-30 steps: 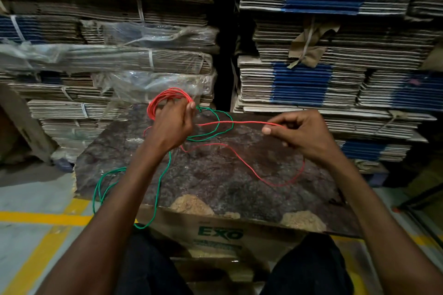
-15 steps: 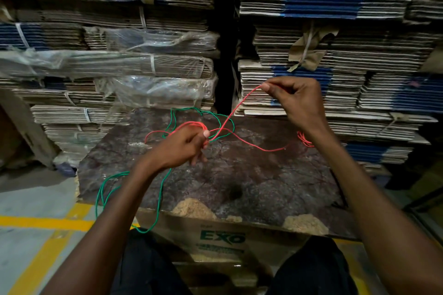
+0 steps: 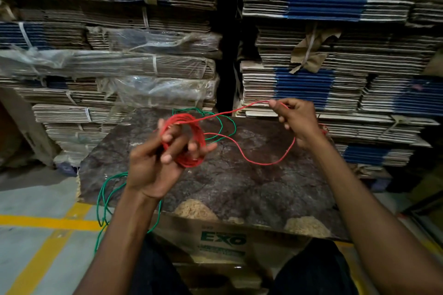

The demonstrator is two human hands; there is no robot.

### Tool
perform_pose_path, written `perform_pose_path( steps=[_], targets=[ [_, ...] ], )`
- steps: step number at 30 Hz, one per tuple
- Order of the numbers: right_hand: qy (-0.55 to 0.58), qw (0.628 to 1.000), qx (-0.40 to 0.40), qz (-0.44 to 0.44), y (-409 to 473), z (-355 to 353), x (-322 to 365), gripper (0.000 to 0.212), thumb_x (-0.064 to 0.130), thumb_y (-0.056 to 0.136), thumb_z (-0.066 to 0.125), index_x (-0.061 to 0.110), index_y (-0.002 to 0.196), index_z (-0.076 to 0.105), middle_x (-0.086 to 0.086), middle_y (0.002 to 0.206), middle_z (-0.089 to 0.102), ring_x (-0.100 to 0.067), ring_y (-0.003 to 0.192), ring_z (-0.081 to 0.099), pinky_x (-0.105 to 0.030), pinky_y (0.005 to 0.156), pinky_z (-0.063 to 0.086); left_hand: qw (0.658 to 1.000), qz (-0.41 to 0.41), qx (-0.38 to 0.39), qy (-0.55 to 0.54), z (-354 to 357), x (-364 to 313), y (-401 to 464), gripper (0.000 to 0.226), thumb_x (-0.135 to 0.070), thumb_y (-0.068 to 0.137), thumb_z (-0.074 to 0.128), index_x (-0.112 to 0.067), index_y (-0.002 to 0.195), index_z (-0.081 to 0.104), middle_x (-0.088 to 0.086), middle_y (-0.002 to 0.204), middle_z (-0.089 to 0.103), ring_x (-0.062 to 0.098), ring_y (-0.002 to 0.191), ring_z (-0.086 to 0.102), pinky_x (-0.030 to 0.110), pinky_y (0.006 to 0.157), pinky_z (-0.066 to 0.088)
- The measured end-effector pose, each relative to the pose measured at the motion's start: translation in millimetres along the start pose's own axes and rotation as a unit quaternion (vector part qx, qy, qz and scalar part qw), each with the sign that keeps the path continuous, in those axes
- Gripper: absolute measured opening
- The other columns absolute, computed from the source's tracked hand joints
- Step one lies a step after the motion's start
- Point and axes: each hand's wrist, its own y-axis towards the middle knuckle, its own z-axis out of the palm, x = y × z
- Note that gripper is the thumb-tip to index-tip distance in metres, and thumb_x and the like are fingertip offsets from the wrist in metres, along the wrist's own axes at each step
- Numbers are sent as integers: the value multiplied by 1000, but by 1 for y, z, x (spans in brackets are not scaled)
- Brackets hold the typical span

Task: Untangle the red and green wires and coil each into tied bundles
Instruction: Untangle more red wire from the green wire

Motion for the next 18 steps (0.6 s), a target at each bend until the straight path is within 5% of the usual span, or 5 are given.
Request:
perform_pose_path(
  steps=[3,7,13,16,18],
  targets=[
    [40,994,0,105,-9,-6,-21,14,27,85,73,15,82,67,7,51,45,1,35,31,-13,33,21,997,71,-4,-16,-3,-11,-1,45,-23,103,20,4,94,54,26,101,67,46,130,42,64,111,-16],
    [48,981,41,185,-27,0,-40,22,25,88,69,9,103,70,13,43,42,2,32,24,-11,34,15,991,124,-56,14,-12,-24,7,30,-18,100,31,-3,89,54,27,145,41,45,144,16,73,109,0],
    [-172,975,100,96,-41,11,-56,17,25,84,74,9,87,78,10,43,50,-2,40,34,-17,41,25,965,159,-148,143,-19,-35,28,21,-30,93,43,-20,79,56,18,149,40,41,129,46,68,99,35],
    [-362,911,197,4,-48,11,-52,26,42,85,70,28,64,73,9,45,51,-3,45,41,-25,51,32,939,175,-217,203,-28,-39,44,20,-35,89,45,-25,75,56,15,147,44,27,107,56,44,81,50],
    [-426,869,247,-50,-57,14,-45,33,47,86,66,36,55,65,8,44,50,-4,47,45,-28,52,36,920,186,-269,216,-38,-41,55,18,-29,93,46,-22,78,53,15,142,45,31,118,52,34,73,43]
  ],
)
